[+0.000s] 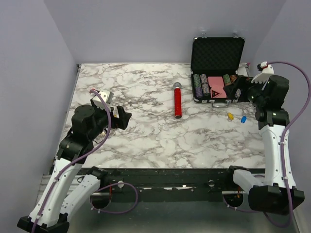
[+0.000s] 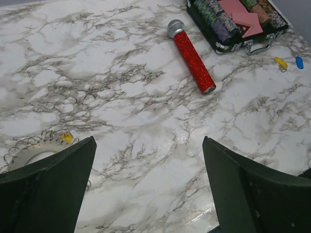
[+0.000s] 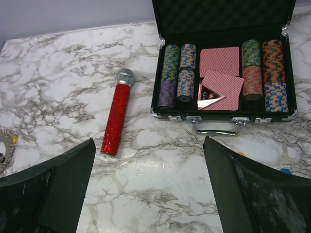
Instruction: Put the keys on the keyring
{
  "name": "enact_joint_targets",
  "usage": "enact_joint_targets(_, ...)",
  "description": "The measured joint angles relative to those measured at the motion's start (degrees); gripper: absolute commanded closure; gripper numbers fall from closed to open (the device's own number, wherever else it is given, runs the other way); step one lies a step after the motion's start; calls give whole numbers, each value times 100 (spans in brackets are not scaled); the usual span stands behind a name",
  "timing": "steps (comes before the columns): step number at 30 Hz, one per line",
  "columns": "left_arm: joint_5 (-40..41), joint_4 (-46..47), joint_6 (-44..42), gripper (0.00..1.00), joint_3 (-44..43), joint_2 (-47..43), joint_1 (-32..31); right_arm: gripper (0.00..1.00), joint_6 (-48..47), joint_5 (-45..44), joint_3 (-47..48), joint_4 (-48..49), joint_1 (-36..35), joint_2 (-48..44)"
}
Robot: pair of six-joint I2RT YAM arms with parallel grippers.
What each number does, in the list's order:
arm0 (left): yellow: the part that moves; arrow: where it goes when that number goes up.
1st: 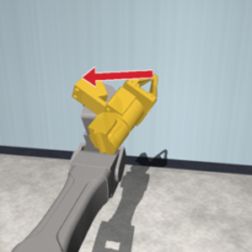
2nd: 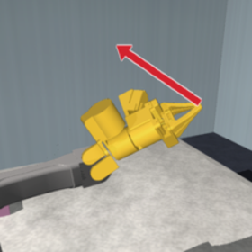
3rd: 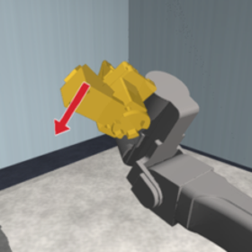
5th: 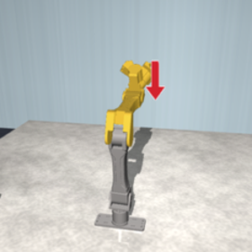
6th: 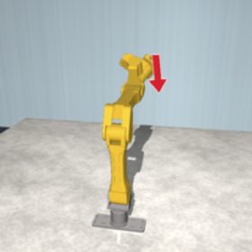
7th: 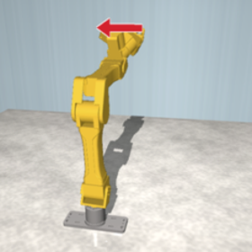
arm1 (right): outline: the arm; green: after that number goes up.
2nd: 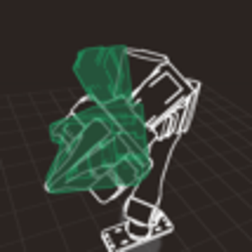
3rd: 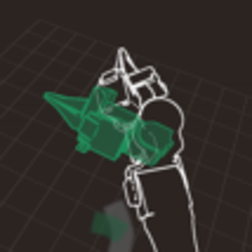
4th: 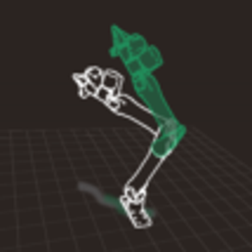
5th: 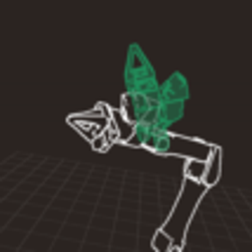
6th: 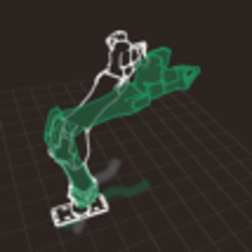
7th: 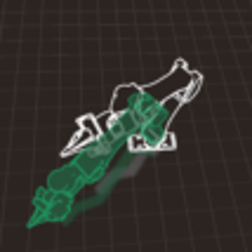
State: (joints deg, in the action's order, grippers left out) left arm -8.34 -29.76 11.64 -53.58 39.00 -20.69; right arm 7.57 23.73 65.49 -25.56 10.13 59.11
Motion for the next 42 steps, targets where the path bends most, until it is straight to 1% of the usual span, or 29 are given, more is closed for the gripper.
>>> enact_joint_targets(3,46,11,-85,1,238,-236,0,0,52,-15,2,-4,0,11)
enact_joint_targets(6,111,74,-151,1,378,-424,0,0,-166,157,2,-24,0,39)
enact_joint_targets(10,184,354,-208,1,686,-745,0,0,-887,986,2,-160,9,173)
enact_joint_targets(13,299,684,-214,1,1128,-1034,0,0,-1370,1602,-46,-234,7,302)
enact_joint_targets(15,382,870,-214,1,1429,-1220,0,0,-1655,1836,-127,-328,7,376)
enact_joint_targets(18,518,1095,-212,1,1893,-1589,0,0,-2159,1917,-184,-660,7,592)
enact_joint_targets(21,612,1211,-221,1,2133,-1908,0,0,-2697,1711,-181,-1163,7,938)
enact_joint_targets(26,621,1449,-256,1,2159,-2103,0,0,-3318,1084,-350,-1764,48,1351)
enact_joint_targets(29,616,1508,-284,1,2159,-2131,0,5,-3501,758,-573,-1943,184,1440)
enact_joint_targets(34,614,1561,-343,1,2168,-2258,0,6,-3547,243,-614,-2002,400,1878)
enact_joint_targets(38,610,1639,-374,1,2190,-2310,0,6,-3370,-177,-614,-1838,435,2079)
enact_joint_targets(42,597,1650,-393,1,2223,-2312,0,10,-3163,-352,-527,-1681,597,2293)
